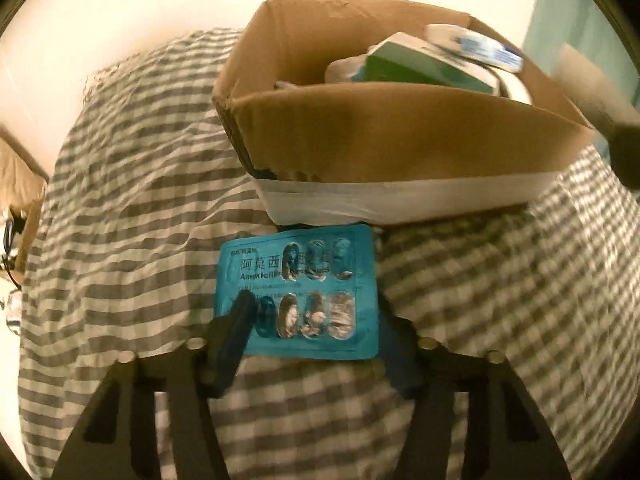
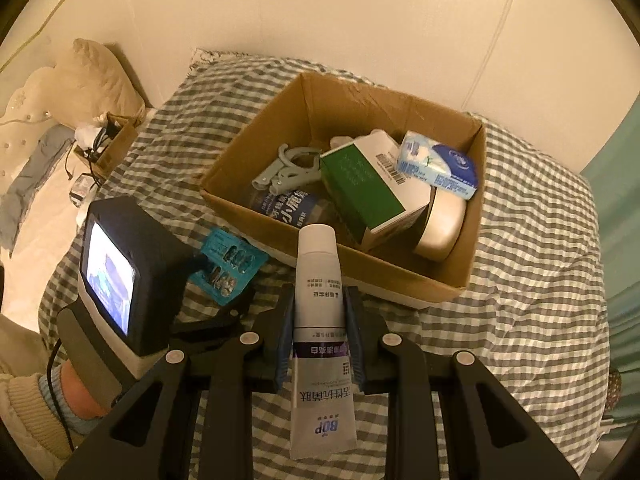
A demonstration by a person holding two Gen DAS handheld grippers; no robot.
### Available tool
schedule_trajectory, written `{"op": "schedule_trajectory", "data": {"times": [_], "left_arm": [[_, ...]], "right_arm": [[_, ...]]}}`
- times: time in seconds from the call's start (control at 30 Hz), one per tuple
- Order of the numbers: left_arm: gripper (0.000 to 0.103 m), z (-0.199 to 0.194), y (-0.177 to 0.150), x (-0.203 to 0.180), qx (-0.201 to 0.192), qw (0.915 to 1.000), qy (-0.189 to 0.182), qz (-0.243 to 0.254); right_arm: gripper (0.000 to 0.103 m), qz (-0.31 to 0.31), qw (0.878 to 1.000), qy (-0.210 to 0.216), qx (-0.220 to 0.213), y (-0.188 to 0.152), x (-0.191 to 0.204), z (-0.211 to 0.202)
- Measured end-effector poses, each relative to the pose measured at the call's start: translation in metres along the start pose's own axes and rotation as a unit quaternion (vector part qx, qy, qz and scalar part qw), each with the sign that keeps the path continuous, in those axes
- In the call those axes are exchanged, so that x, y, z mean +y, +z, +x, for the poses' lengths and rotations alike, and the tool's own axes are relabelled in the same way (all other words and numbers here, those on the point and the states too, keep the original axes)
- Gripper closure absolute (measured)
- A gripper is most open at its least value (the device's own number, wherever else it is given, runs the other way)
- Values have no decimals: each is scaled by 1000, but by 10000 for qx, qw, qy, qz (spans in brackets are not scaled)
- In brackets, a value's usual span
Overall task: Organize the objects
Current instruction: 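Grasp the teal blister pack with the left tool, then carry the toothpaste tube and blister pack into the cardboard box and open both tools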
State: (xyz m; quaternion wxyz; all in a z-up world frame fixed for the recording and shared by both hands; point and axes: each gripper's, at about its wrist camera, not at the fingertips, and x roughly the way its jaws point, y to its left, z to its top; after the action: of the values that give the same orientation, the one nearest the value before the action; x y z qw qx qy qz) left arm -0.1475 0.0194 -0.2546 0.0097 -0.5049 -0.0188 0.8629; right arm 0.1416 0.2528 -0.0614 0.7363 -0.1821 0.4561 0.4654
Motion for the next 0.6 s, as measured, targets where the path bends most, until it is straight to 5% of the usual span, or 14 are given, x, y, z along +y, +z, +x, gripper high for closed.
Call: {"op": "schedule_trajectory", "data": {"times": [0.27,0.4,0.6], "left_arm": [[87,-39,-7,8,-195,9997,166,61],[93,-65,-9,26,-320,9983,477,-23],[96,-94,-1,56,-413,9974,305,-515]], "right_arm": [[79,-18,9993,-86,-352,-8,16,-34],[79,38,9988,-60,-491,-12,21,-47],[79,91,9971,-8,-756,-11,24,-68]]}}
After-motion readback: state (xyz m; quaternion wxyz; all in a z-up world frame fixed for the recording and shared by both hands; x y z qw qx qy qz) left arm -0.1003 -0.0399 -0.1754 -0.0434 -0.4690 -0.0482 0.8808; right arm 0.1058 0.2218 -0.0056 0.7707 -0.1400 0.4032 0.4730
